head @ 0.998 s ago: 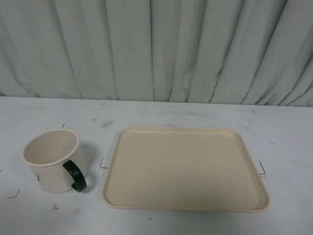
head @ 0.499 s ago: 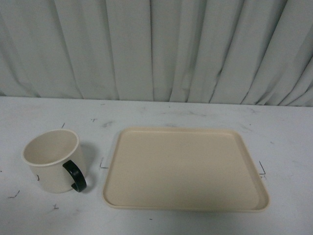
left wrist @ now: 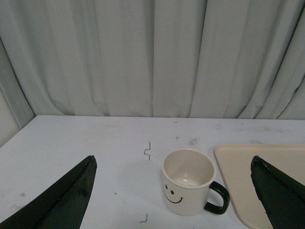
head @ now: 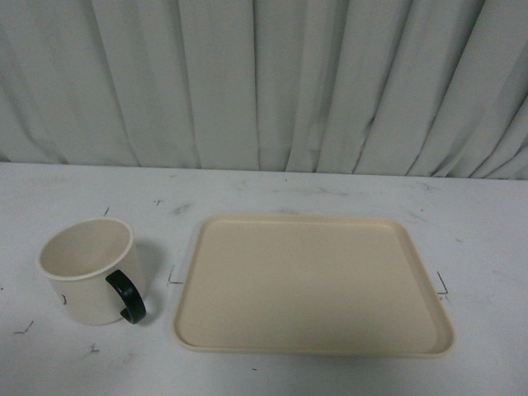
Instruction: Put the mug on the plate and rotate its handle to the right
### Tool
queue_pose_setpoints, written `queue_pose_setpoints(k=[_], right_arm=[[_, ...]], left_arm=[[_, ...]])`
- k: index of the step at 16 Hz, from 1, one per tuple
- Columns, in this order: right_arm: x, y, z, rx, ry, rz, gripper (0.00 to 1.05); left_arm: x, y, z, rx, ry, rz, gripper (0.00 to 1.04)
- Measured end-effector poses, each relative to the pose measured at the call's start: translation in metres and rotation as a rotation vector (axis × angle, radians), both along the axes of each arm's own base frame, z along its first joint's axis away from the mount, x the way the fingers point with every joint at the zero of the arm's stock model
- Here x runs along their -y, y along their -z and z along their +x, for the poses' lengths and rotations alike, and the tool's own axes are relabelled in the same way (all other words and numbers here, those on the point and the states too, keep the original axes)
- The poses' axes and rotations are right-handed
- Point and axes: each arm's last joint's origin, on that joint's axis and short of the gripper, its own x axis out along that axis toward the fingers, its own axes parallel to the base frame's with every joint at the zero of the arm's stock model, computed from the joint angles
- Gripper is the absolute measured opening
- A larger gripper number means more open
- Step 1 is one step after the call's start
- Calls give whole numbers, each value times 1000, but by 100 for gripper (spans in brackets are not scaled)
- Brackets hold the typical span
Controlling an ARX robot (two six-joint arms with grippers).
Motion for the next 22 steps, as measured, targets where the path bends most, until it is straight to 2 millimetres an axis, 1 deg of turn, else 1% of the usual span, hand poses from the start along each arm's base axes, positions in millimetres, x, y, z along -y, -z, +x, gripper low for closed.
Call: queue_pose_setpoints(k=[22], right_arm=[[0, 0, 0, 0, 0, 0, 98]], left_arm=[[0, 0, 0, 0, 0, 0, 98]])
